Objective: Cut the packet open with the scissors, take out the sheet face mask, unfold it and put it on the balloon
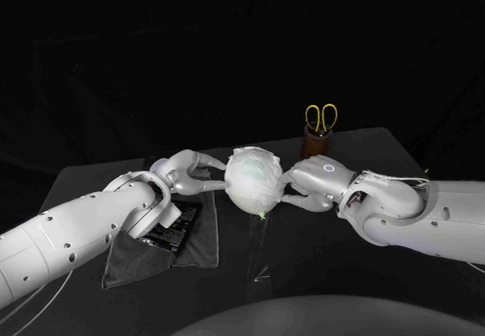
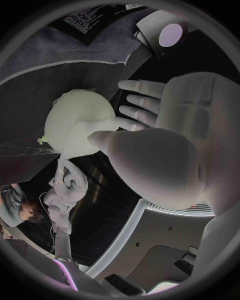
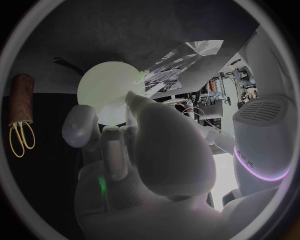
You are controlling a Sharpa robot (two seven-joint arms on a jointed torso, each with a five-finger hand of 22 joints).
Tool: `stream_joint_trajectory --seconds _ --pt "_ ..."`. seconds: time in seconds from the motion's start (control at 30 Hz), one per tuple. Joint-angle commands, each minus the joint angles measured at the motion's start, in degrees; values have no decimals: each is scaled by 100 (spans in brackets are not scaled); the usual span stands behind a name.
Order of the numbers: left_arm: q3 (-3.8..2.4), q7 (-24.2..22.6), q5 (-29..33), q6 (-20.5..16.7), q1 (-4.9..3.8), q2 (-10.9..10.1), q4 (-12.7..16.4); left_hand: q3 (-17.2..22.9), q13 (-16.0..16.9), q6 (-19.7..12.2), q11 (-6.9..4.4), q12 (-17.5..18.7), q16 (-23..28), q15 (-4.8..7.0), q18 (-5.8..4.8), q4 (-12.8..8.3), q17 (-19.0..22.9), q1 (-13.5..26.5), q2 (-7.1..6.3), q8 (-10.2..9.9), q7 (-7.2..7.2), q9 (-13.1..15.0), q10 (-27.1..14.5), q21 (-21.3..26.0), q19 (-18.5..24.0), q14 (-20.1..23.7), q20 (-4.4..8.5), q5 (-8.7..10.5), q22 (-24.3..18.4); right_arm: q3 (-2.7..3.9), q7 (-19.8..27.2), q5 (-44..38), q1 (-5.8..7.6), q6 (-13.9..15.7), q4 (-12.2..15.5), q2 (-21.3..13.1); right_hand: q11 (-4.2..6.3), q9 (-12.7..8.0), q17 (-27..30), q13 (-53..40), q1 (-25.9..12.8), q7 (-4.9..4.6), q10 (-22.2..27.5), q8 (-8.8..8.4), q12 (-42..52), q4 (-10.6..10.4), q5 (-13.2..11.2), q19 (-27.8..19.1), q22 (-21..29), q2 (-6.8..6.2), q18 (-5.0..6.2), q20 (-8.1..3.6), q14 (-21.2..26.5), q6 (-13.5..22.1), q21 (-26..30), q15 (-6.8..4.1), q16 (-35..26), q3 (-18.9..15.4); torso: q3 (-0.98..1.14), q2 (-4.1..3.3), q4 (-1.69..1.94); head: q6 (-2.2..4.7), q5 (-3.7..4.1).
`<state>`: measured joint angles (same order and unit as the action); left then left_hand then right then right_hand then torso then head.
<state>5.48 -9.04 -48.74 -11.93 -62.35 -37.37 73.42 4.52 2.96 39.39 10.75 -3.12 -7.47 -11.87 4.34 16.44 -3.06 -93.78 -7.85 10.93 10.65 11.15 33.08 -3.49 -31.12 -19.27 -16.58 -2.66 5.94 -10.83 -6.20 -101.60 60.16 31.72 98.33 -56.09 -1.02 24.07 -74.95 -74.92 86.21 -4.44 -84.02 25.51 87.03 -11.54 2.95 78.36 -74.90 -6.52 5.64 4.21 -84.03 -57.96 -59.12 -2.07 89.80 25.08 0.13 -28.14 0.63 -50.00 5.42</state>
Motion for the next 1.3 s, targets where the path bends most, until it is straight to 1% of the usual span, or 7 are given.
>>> stream_joint_trajectory --seconds 0.03,0.33,0.57,0.8,1.0,1.13,1.3 --pt "-6 -59 34 30 -4 12 8 -15 -7 -30 -6 29 30 -18 -63 8 4 -14 52 -27 190 6 -32 14 24 23 -9 -8 -5 -2 18 17 -8 -70 8 -30 43 4 -1505 -1180 -51 1 -296 31 -50 -16 -18 -37 -783 -20 -13 -16 -597 63 55 -23 20 25 4 0 3 0 15" --pt "-10 -87 64 -18 -2 -9 -2 -15 -7 -30 -5 29 30 -18 -63 7 4 -14 52 -27 190 6 -32 14 24 23 -9 -8 -5 -3 40 106 -9 -51 27 -114 37 17 -1505 -1098 -83 -5 -214 66 -142 -36 -19 -99 -751 -66 8 -17 -597 116 188 -19 20 9 -1 -2 -6 0 41" --pt "-46 -165 200 -160 -8 -141 79 -12 -6 -26 0 28 26 -23 -64 5 1 -19 52 -26 194 7 -24 12 7 6 -10 -8 -4 -3 37 175 -10 -112 22 -134 -26 -16 -1505 -916 -150 -87 -25 39 -345 -99 -19 -225 -688 -150 42 5 -597 251 453 25 20 -18 6 7 8 0 56" --pt "-93 -225 345 -252 -26 -272 164 -11 -4 -11 12 24 20 -28 -65 1 -3 -27 43 -21 203 11 -9 11 7 -17 -12 -8 -6 -4 -46 195 -18 -97 22 -162 -59 -37 -1505 -857 -185 -123 42 29 -412 -142 -18 -282 -662 -201 57 27 -597 300 568 54 20 -33 -3 0 -5 0 85" --pt "-162 -414 476 -393 -38 -369 325 6 -2 0 46 21 11 -46 -68 -4 -12 -53 38 -17 232 14 11 4 -13 -63 -15 -9 -8 -3 -194 456 -21 466 89 -186 -80 -57 -1505 -958 -242 -141 -73 39 -294 -221 0 -153 -727 -171 12 46 -597 304 290 67 20 -11 7 -4 2 0 106" --pt "-195 -529 483 -460 -60 -398 438 9 -2 4 54 20 12 -46 -69 -7 -13 -63 27 -15 239 15 17 3 -12 -70 -15 -9 -10 1 -285 768 -19 963 180 -179 -103 -111 -1505 -1058 -482 -179 -188 9 -178 -421 -4 -24 -780 -258 -21 64 -597 343 54 90 20 -86 9 -6 2 0 124" --pt "-208 -538 331 -451 -71 -349 484 -6 -6 -23 58 26 38 -51 -74 3 -7 -70 -32 -24 246 8 -12 7 21 -32 -17 -9 -23 9 -390 960 -12 1398 292 -124 -102 -136 -1505 -1092 -528 -177 -226 4 -139 -465 8 13 -792 -286 -26 69 -597 335 0 88 20 -97 10 -6 -2 0 98"
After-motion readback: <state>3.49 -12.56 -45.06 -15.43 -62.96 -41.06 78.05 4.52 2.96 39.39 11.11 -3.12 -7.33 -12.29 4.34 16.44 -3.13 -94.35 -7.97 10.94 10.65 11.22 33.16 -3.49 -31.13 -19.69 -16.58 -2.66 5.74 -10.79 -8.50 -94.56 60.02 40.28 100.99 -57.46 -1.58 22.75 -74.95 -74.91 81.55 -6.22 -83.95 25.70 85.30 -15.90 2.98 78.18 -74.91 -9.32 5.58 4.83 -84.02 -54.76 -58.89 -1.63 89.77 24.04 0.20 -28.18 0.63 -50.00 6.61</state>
